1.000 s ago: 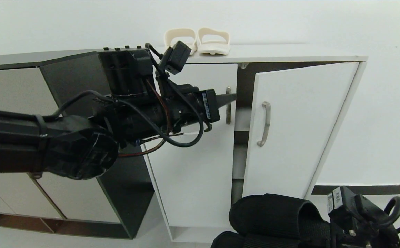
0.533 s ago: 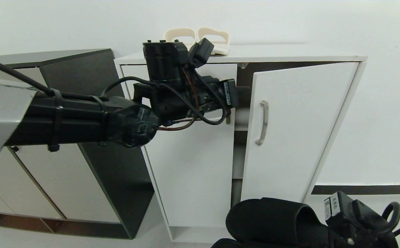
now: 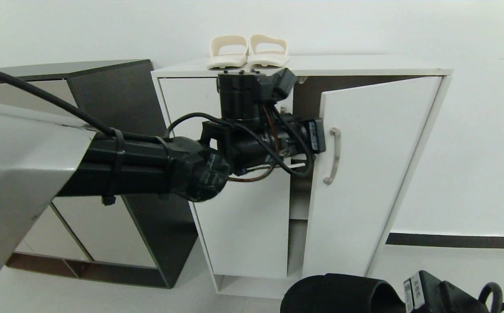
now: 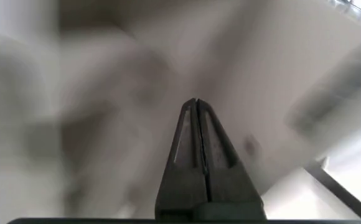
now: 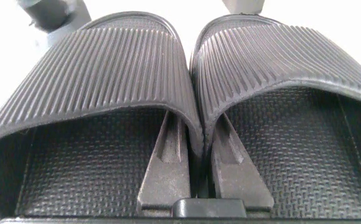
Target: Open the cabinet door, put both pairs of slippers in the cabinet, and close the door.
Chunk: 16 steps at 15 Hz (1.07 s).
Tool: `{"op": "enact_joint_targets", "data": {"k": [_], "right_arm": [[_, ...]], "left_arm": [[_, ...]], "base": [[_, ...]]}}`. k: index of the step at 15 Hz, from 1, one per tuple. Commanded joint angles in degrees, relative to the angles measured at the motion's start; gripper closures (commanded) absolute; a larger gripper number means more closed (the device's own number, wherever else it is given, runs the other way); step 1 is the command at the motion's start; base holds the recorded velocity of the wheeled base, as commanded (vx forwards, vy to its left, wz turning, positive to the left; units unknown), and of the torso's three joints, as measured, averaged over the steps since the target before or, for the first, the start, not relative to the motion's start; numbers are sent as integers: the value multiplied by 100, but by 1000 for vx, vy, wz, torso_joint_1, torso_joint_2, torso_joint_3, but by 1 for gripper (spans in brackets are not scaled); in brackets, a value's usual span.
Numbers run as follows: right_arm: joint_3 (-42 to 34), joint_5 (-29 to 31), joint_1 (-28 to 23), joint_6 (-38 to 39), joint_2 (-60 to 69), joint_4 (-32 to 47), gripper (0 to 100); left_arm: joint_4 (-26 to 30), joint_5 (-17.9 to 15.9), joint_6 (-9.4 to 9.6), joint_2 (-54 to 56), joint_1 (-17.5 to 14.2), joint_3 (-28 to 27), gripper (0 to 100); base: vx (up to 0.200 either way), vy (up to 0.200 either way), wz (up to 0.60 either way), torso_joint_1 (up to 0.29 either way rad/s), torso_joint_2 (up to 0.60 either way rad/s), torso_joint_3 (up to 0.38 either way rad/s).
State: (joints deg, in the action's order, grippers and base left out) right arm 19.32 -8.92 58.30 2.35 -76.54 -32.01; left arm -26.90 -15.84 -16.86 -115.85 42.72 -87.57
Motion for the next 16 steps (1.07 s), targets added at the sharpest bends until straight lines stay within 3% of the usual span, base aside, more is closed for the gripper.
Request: {"op": "enact_joint_targets", "data": {"k": [1,3,4,8,9,10,12,13,14,15,16], "right_arm": [[-7,-4,147,2,52,55,100],[-16,5,156,11,61,46,100],[-16,5,156,11,61,46,100],[124,75,6,81,-54,11,100],[599,550,-503,301,-352,64,100],[845,1086,-556,591,-546,64,100],[1548,2553,-626,1259,-1179,55,100],[1715,2940,-732,1294,-1398,55,100],[1830,3248,-855,1294,-1600,11,100],[1961,3476,-952,1303,-1794,-16,100],[2058,3652,-1075,1312,-1961,-51,100]], "left_arm": [[-368,37,-2,256,606,565,100],[-526,37,-2,264,993,627,100],[-544,45,25,264,993,644,100],[-561,116,95,976,562,1426,100],[-544,538,315,1504,299,1892,100],[-544,960,429,1873,123,2182,100],[-500,2137,640,3051,-369,3096,100],[-394,2480,684,3692,-527,3589,100],[-61,2770,684,4351,-668,3993,100],[520,3007,702,5072,-1028,4318,100],[1302,3025,798,5845,-1617,4511,100]], "base": [[-200,-200,0,2,7,-2],[-200,-200,0,2,5,2],[0,0,0,0,0,0],[0,0,0,0,0,0],[0,0,0,0,0,0],[0,0,0,0,0,0],[0,0,0,0,0,0],[0,0,0,0,0,0],[0,0,0,0,0,0],[0,0,0,0,0,0],[0,0,0,0,0,0]]}}
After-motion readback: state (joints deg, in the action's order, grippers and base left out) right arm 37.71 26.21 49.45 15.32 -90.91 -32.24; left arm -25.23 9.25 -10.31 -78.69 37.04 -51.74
